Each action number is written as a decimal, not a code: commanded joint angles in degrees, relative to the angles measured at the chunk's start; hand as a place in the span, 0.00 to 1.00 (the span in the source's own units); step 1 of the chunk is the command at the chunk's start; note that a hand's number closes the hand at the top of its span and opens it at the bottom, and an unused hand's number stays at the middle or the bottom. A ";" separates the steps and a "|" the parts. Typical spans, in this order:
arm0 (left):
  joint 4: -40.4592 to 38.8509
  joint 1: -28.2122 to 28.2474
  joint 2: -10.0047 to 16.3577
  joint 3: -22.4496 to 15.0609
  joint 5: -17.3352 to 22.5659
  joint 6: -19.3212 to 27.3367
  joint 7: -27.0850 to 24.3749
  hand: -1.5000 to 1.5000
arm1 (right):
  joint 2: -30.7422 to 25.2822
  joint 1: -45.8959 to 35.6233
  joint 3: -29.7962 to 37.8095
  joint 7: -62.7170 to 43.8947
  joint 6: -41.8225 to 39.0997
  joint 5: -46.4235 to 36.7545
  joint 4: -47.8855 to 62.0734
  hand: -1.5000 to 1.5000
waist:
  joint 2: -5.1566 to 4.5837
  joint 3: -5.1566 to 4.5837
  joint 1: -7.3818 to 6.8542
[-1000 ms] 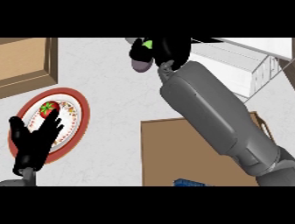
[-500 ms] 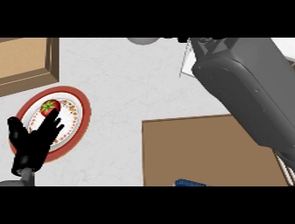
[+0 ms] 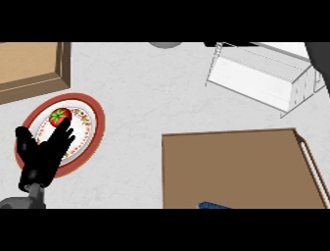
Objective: Pick the eggplant from the tray and place it in the tiered shelf
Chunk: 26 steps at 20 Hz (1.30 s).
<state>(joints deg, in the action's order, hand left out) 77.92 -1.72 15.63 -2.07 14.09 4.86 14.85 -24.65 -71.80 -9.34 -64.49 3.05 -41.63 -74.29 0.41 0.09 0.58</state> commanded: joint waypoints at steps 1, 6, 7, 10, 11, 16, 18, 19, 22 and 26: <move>-2.10 -2.33 0.77 1.30 0.60 -1.28 1.00 0.50 | -3.20 -3.17 3.27 -4.65 -6.85 0.10 1.66 1.00 | -0.27 -0.14 -0.36; -1.52 1.73 -0.86 0.33 -0.69 -1.43 -2.05 0.50 | -5.76 1.95 7.44 5.12 -6.34 3.28 5.01 1.00 | -0.40 -0.11 -0.76; -3.98 -0.76 -1.79 -0.28 -1.53 -1.31 -2.76 0.50 | -5.49 -2.98 8.16 5.27 -7.53 3.32 9.98 1.00 | -0.57 -0.16 -1.02; 1.53 -0.74 -0.42 0.73 -0.61 -0.26 3.12 0.50 | -6.98 -1.17 9.19 7.19 -10.46 4.40 8.55 1.00 | -0.32 -0.10 -0.89; -2.97 -1.38 -1.61 0.35 -1.18 -1.07 -0.14 0.50 | -6.98 0.05 8.80 11.47 -9.01 4.09 12.99 1.00 | -0.59 -0.13 -0.99; -1.02 -1.44 -1.48 0.43 -1.38 -1.28 2.13 0.50 | -7.75 -1.52 10.20 17.01 -7.60 2.10 20.92 1.00 | -0.64 -0.12 -1.39; -0.86 -4.05 -2.81 -0.42 -2.93 0.66 3.14 0.50 | -6.73 -1.71 9.58 18.28 -5.06 -0.06 23.14 1.00 | -0.66 -0.12 -1.33; -2.19 -2.78 -1.61 1.09 -2.05 -1.34 1.25 0.50 | -6.78 -1.99 10.33 18.48 -5.13 0.01 23.76 1.00 | -0.62 -0.13 -1.32; -1.63 0.68 -1.14 1.24 -2.29 -2.72 -1.44 0.50 | -5.82 -0.41 11.35 22.30 -0.09 -1.04 27.80 1.00 | -0.71 -0.12 -1.80; -2.25 -1.61 -1.39 2.18 -2.06 -2.91 -0.12 0.50 | -5.34 0.06 11.54 25.70 2.18 -2.59 29.67 1.00 | -0.65 -0.11 -1.47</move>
<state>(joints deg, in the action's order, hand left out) 77.30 -3.20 13.95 -0.83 11.56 3.27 14.74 -30.69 -71.90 1.55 -41.95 2.18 -42.89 -47.71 -0.13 0.11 -0.92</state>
